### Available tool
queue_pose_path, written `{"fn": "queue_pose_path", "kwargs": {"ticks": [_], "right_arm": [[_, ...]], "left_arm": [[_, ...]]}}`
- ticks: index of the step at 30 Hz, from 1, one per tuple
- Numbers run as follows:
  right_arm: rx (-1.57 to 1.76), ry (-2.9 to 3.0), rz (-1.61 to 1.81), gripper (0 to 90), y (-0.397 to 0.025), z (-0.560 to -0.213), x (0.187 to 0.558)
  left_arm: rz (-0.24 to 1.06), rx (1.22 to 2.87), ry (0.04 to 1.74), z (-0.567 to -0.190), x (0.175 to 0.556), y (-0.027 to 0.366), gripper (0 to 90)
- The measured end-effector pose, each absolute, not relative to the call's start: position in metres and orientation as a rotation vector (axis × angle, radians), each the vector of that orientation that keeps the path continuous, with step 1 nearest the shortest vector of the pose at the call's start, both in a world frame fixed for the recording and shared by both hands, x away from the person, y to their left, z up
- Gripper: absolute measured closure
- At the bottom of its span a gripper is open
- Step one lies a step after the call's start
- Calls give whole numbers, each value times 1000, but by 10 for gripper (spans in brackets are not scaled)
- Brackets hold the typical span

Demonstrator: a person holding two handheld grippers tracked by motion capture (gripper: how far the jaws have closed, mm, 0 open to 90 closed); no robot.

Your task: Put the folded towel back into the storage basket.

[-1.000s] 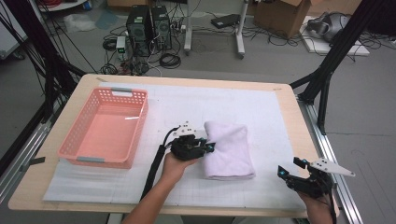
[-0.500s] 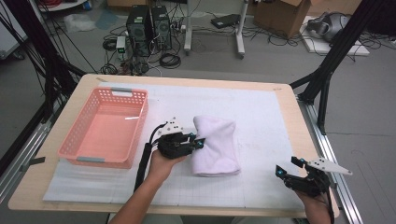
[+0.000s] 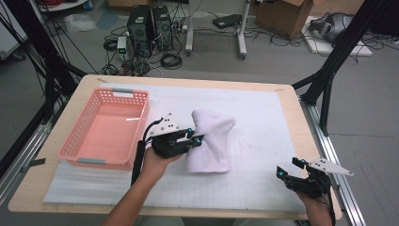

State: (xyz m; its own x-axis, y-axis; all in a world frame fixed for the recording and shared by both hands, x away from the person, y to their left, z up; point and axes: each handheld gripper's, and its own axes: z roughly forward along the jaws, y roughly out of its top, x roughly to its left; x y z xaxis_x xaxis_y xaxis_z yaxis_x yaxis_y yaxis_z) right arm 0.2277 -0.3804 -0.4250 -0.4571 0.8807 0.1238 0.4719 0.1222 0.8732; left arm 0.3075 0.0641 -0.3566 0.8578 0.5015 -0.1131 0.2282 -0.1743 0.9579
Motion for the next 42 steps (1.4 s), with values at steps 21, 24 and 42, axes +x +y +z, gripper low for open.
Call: {"fn": "queue_pose_path", "kwargs": {"ticks": [21, 24, 42], "right_arm": [[1300, 1986, 1283, 205, -378, -424, 229], [1299, 1987, 1284, 205, -378, -424, 230], [1293, 1992, 1280, 205, -375, -424, 231]], "left_arm": [[359, 1690, 510, -327, 301, 99, 743], [371, 1666, 505, -323, 301, 105, 743], [459, 1599, 514, -290, 300, 157, 742]]}}
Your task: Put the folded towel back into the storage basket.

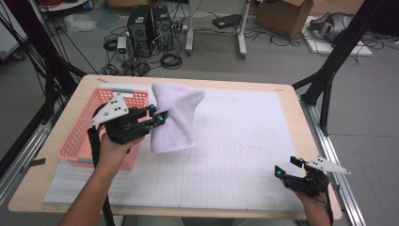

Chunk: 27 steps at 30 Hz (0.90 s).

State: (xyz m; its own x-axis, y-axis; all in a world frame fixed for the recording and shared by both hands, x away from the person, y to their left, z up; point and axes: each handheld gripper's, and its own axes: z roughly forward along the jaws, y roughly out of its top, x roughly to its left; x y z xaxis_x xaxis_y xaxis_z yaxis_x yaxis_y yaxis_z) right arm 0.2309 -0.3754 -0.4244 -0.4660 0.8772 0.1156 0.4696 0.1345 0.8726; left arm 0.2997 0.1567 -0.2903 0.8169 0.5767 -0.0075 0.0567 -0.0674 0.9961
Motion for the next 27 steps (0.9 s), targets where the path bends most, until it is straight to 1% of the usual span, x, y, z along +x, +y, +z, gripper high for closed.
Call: {"fn": "queue_pose_path", "kwargs": {"ticks": [18, 27], "right_arm": [[1290, 2002, 1269, 205, -371, -424, 232], [1297, 2001, 1267, 205, -371, -425, 232]], "left_arm": [[549, 1534, 561, -267, 295, 220, 741], [567, 1494, 589, -257, 297, 254, 742]]}}
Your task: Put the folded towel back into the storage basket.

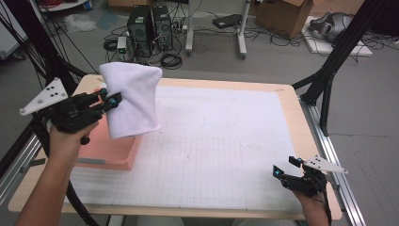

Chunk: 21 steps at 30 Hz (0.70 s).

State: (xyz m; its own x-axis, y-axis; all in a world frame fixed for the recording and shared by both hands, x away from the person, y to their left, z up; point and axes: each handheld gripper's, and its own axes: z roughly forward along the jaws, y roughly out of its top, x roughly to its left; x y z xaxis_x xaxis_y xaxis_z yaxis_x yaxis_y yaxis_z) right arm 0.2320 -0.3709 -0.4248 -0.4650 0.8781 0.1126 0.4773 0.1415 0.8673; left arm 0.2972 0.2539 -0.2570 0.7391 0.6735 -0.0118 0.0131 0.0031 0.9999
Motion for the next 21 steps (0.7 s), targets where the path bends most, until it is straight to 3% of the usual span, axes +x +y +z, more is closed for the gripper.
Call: {"fn": "queue_pose_path", "kwargs": {"ticks": [21], "right_arm": [[1289, 2012, 1244, 206, -369, -426, 232]], "left_arm": [[587, 1460, 693, -278, 302, 317, 739]]}}
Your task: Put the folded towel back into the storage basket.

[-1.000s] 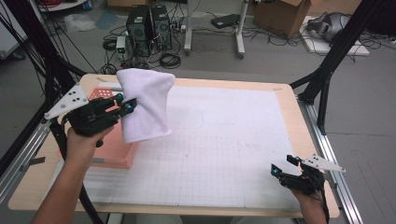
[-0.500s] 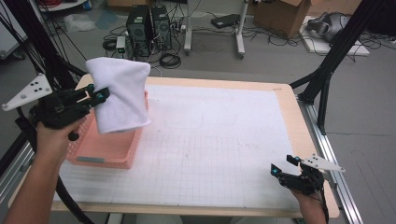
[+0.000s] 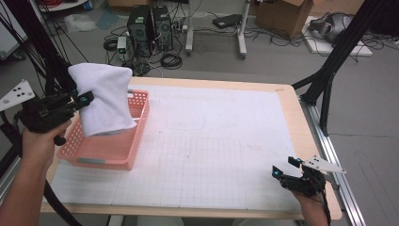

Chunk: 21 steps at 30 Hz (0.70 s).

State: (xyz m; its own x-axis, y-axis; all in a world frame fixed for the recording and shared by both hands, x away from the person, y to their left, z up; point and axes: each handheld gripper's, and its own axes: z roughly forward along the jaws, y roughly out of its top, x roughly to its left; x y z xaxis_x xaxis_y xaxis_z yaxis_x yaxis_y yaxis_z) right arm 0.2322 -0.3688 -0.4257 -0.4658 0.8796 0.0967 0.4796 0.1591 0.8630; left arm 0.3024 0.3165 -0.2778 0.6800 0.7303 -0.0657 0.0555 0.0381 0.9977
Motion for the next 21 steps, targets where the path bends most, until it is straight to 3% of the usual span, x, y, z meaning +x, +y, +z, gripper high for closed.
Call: {"fn": "queue_pose_path", "kwargs": {"ticks": [21], "right_arm": [[1284, 2039, 1202, 205, -364, -428, 233]], "left_arm": [[521, 1440, 768, -326, 320, 339, 738]]}}
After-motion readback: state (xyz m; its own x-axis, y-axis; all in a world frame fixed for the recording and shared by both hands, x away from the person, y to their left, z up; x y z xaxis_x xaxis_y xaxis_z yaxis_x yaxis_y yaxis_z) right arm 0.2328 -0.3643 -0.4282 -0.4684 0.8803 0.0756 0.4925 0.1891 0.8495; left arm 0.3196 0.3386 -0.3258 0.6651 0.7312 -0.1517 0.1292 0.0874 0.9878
